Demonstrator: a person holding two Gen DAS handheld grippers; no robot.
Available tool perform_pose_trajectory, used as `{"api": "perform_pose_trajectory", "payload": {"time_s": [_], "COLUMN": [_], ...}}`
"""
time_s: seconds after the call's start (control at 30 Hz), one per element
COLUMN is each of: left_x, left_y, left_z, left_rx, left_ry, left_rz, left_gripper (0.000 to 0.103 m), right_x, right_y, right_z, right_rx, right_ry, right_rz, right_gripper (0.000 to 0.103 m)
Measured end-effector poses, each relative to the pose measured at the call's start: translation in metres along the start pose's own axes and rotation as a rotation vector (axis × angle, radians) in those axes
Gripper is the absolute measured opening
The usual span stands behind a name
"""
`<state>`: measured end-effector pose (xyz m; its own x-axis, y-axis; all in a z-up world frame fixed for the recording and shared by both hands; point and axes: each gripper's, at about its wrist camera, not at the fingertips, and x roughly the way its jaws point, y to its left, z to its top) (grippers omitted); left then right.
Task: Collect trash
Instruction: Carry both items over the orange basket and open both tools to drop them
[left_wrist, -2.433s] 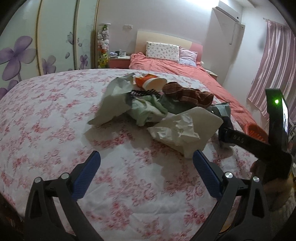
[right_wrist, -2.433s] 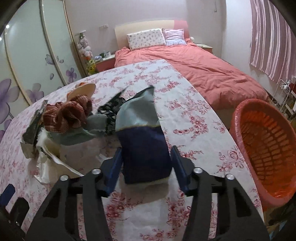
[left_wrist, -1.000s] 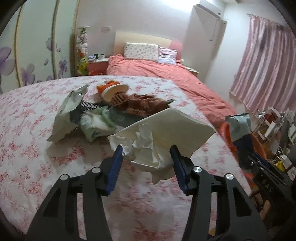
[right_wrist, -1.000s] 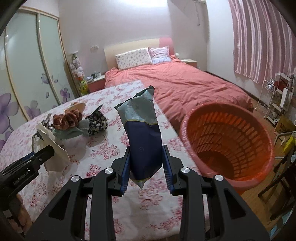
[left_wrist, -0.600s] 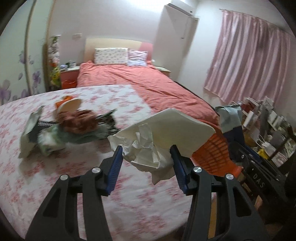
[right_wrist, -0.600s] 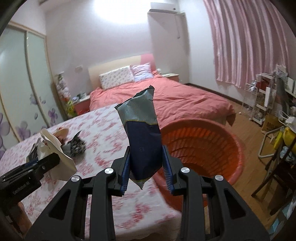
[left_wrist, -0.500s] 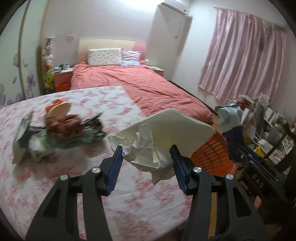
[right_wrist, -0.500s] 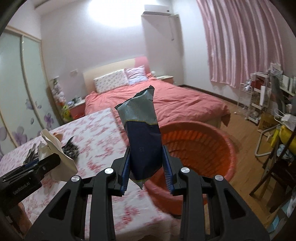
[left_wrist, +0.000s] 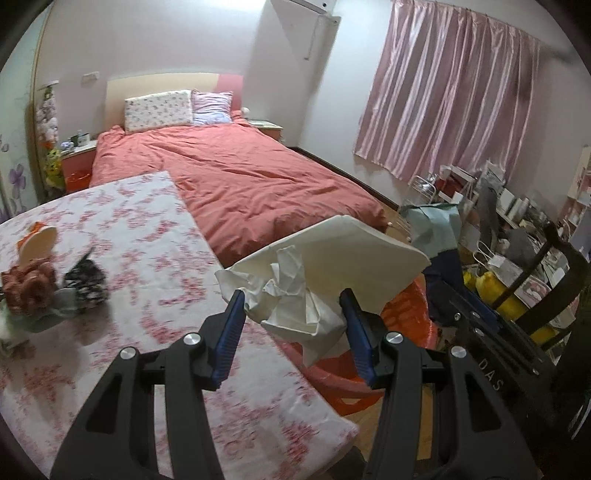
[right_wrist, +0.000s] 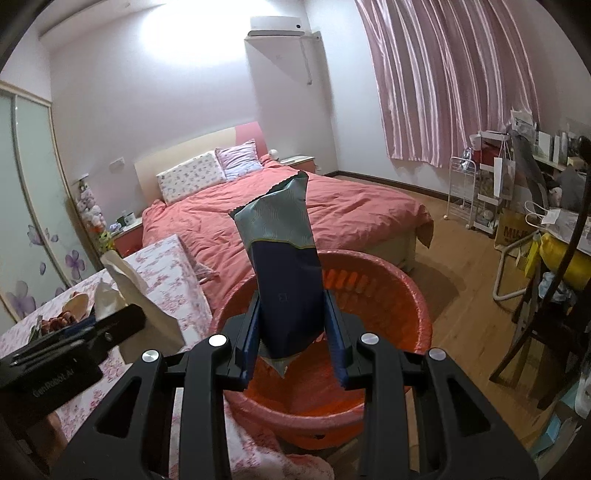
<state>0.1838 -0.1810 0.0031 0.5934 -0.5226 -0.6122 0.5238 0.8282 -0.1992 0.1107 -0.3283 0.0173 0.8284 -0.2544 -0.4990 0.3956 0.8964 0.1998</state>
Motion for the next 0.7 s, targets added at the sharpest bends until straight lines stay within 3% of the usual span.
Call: {"api": "perform_pose_trajectory", "payload": {"time_s": [0.57,0.7], "left_x": [0.077,0.093], "left_y": [-0.025,-0.025], "left_z": [0.012,0.011], "left_rx": [0.039,0.039], "left_ry": [0.082,0.108], "left_rz": [-0.045,-0.043], "left_gripper": [0.052,0.056], "right_x": [0.031,0.034], "right_y": [-0.037,-0.041], "right_z": [0.003,0.004], "right_rx": [0.114,0.123], "right_ry": [0.037,0.039], "right_rz": [-0.008,0.001], "right_gripper": [0.033,0.045]}}
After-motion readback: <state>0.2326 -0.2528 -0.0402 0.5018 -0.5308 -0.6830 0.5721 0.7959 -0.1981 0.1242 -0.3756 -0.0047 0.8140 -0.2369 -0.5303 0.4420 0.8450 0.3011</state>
